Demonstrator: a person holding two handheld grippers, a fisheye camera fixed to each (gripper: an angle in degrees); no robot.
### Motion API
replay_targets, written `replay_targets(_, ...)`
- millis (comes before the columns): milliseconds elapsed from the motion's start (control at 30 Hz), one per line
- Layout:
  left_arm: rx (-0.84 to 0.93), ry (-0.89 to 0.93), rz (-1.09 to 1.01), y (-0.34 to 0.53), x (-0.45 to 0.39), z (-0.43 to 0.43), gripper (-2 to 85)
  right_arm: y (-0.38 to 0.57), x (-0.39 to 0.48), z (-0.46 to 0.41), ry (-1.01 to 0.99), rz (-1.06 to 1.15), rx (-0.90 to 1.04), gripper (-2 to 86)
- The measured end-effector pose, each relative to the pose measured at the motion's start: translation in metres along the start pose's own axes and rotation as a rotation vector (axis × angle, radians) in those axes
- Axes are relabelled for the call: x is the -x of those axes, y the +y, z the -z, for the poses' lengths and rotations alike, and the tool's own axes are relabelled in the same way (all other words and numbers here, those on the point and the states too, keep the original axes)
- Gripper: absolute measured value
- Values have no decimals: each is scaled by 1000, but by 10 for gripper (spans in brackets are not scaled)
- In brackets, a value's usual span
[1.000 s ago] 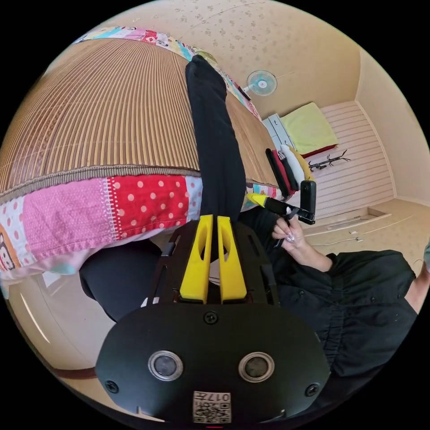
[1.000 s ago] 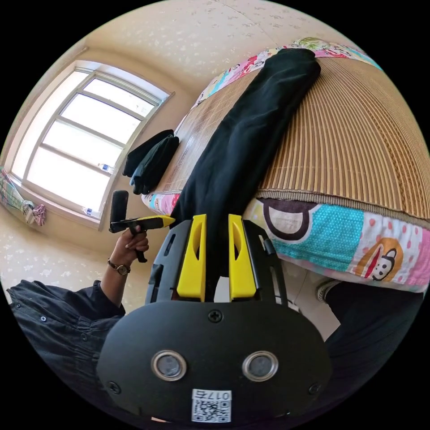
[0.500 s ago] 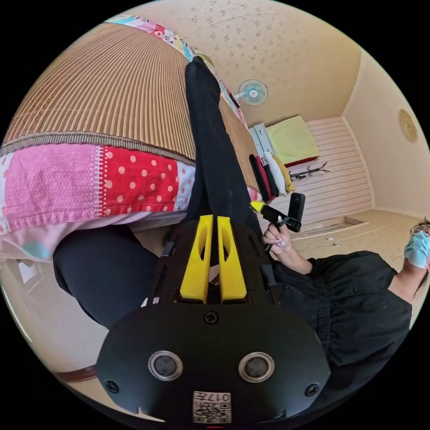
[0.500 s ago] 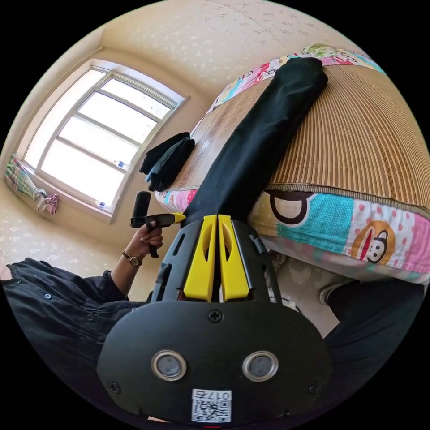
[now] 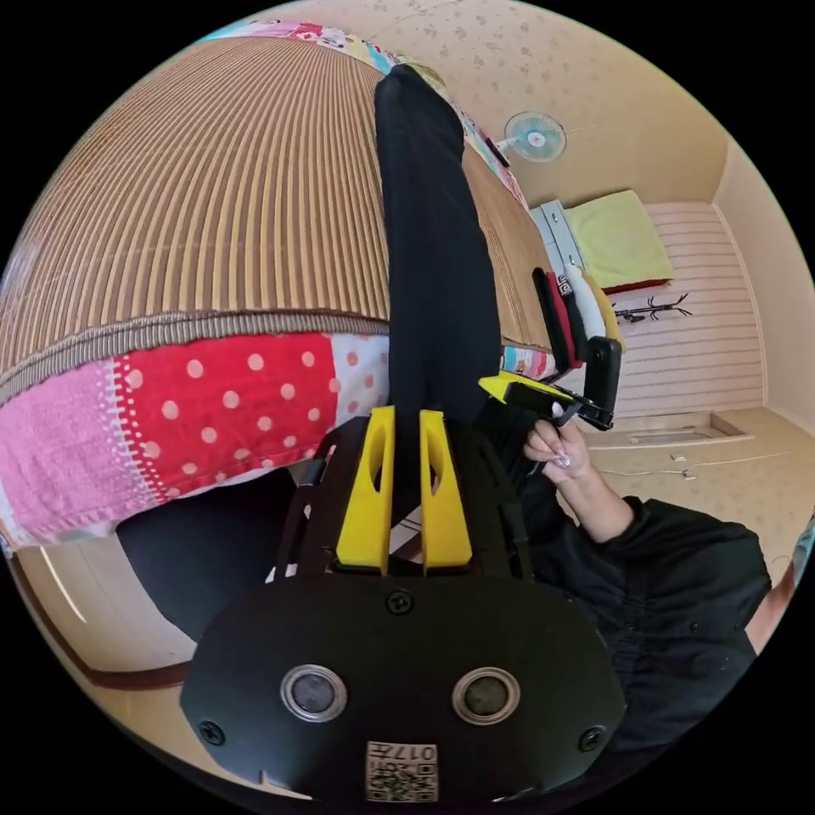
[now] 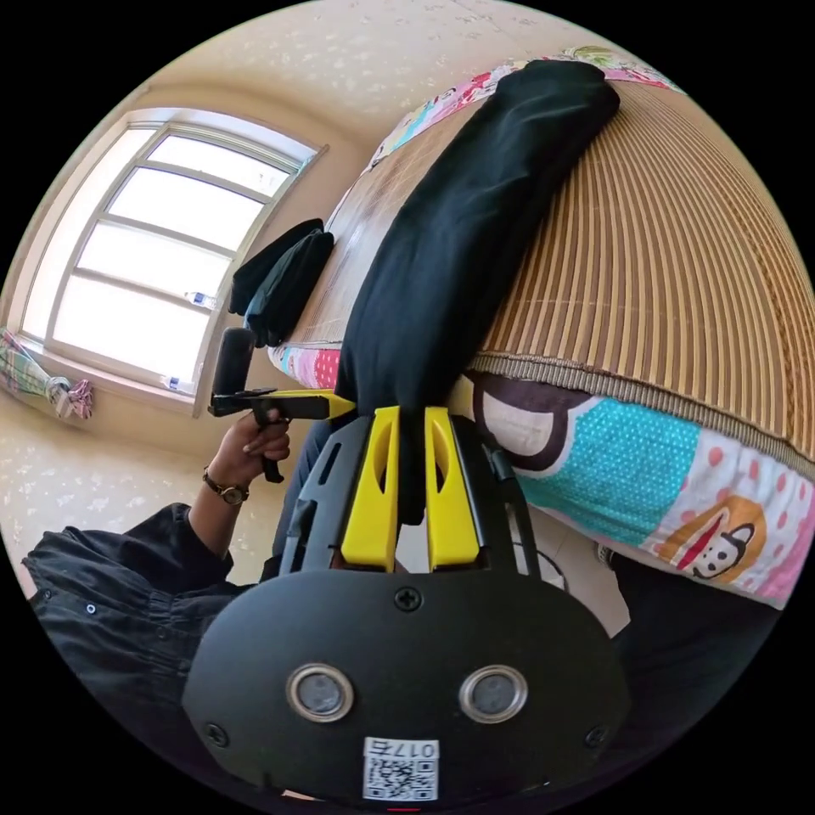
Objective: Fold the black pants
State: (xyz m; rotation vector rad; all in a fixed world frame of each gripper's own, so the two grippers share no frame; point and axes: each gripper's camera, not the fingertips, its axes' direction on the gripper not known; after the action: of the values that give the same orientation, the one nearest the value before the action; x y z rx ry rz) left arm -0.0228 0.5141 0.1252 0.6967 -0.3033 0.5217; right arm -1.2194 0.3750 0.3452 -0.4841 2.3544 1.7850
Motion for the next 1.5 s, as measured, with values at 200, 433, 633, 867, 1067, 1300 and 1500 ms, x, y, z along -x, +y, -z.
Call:
replay_targets(200,187,125,-91,21,-48,-84,51,52,-22,74,57,-16,19,40)
replay_targets(433,-183,257,-82,-17,-46,-22,85,56,-43,158,1,-80,-133,70)
replay_targets(633,-223,141,31,-141,1,-10,153,-57,-81,187,-82,-110,-216,121)
replay_targets(867,-169,356,125,-164,46,-36,148,-123,-115,154,-338,-212,-229,132)
replay_targets(1067,-158,368,164,-154,57,-53,122,-128,-103,152,-403,-224,-177,119)
replay_targets(1300,-29,393,137,-166,57,-70,52,-157,-73,137,-373,-166,0,52)
replay_targets(1500,-103,620,-161,-89,4,-29,46,-92,29,205,-505,116,-139,22)
